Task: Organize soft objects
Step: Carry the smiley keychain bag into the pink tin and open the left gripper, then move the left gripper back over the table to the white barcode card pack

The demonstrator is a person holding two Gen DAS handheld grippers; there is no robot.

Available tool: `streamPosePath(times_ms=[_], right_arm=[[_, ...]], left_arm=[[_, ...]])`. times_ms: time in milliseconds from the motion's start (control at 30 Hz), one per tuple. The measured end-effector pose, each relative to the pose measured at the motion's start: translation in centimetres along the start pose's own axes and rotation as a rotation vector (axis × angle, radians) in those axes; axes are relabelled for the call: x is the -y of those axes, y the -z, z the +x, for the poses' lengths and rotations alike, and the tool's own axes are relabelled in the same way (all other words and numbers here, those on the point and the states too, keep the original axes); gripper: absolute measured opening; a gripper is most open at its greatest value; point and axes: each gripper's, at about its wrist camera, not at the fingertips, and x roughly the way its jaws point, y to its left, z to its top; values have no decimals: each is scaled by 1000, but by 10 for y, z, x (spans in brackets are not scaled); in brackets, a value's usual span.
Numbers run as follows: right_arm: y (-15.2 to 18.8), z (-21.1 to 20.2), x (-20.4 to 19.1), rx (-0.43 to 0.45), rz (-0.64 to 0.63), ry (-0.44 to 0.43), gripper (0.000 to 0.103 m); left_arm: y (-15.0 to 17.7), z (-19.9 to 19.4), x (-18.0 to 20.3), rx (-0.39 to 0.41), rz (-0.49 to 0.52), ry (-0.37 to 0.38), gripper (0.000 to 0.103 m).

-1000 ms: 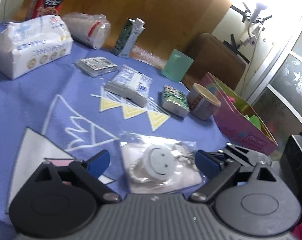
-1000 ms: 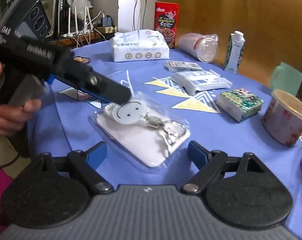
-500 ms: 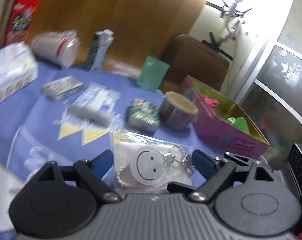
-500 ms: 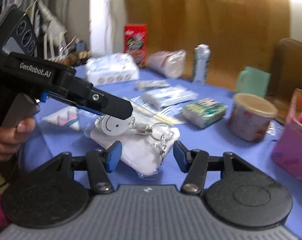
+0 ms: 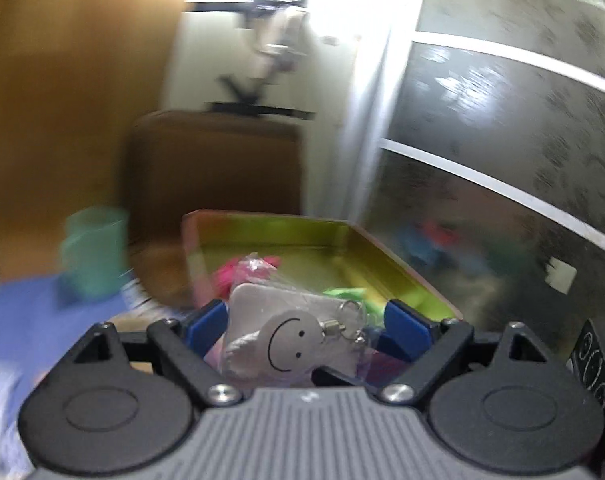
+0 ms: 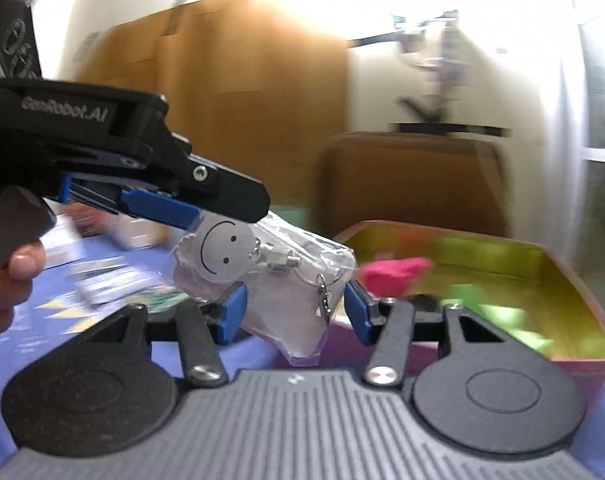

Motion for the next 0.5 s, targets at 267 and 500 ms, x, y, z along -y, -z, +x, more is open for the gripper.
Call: streamPosePath(times_ms=[267,500], right_arm=[[3,12,71,12,15,262,55],[15,27,111,-13,38,408,55]], left_arm=[[-23,93,43,-40,51,39,92],[-8,114,20,-117,-62,-26,92]])
